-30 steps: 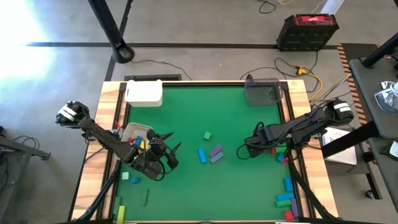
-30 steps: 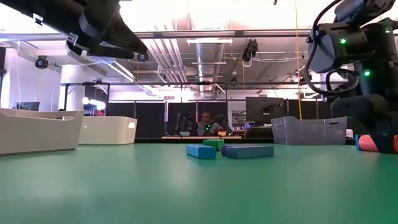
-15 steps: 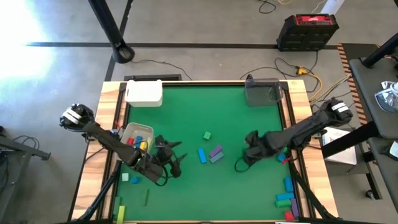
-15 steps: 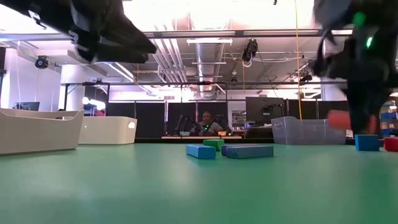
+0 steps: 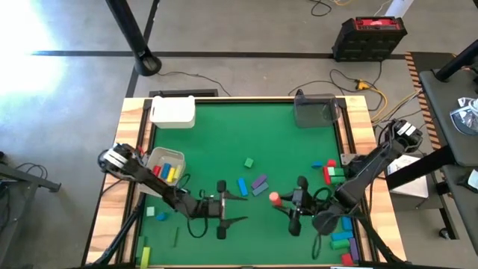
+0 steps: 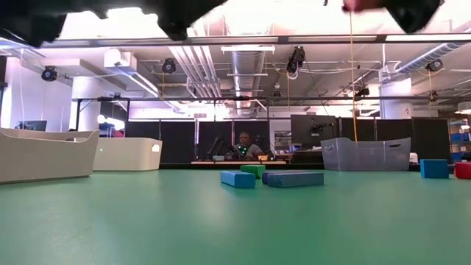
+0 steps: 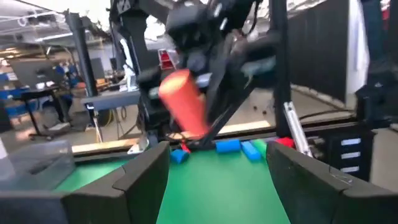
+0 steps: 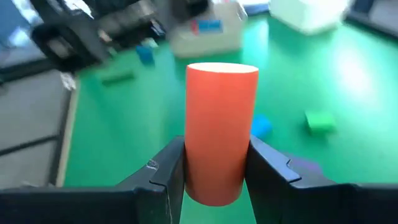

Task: Sort blocks by size
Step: Put the orange cylindrical block into the gray bin

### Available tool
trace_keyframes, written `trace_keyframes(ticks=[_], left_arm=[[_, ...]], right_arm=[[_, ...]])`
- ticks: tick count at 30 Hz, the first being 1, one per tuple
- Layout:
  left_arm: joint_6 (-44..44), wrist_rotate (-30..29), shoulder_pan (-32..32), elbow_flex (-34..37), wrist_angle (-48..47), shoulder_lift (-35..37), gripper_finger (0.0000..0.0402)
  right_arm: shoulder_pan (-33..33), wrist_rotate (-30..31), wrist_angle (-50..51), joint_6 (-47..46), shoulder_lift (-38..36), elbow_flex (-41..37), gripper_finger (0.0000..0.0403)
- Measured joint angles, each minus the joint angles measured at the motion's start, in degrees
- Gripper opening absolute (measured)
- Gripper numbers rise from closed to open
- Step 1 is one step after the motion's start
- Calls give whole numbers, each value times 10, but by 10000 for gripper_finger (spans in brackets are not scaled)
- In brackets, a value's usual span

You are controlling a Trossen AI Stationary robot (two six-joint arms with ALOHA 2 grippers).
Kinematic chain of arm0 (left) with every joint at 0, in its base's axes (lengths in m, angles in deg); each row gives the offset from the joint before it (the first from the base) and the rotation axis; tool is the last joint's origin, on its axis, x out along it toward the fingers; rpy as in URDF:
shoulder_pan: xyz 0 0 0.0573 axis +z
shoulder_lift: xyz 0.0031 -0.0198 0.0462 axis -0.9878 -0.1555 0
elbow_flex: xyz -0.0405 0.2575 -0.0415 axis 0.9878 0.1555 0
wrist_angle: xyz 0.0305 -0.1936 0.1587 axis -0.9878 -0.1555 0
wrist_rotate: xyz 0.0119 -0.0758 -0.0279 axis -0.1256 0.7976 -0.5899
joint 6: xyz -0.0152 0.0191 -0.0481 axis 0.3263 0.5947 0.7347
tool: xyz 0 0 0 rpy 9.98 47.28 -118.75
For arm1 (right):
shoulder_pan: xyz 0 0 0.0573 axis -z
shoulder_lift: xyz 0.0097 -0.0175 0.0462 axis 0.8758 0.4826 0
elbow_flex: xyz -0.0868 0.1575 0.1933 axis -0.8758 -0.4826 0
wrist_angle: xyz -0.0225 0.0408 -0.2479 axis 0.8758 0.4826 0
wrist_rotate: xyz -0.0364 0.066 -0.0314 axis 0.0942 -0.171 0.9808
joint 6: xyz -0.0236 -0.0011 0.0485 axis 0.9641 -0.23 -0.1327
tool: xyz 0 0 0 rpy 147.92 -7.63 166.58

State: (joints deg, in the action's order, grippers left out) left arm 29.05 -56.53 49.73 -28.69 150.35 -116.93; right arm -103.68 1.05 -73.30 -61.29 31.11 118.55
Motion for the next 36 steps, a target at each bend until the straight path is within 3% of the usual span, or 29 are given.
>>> trace_keyframes(ticks=[5, 12, 18, 24, 29, 34, 36], left_arm=[[65, 4, 31, -60, -3, -36, 252], [126, 94, 66, -103, -1, -48, 252], [103, 194, 80, -120, -1, -61, 252], [90, 186, 80, -149, -16, -62, 246], [78, 170, 82, -160, -27, -62, 202], [81, 165, 85, -162, -33, -62, 113], [80, 165, 86, -162, -34, -62, 111]], right_arm=[[-4, -2, -72, 106, 0, 0, 124], [-3, -21, -137, 192, 31, 0, 125], [2, 10, -152, 214, 50, 20, 124], [9, 13, -151, 216, 53, 26, 126], [10, 15, -152, 216, 52, 26, 124], [9, 13, -155, 217, 52, 26, 133], [9, 13, -157, 216, 53, 26, 145]])
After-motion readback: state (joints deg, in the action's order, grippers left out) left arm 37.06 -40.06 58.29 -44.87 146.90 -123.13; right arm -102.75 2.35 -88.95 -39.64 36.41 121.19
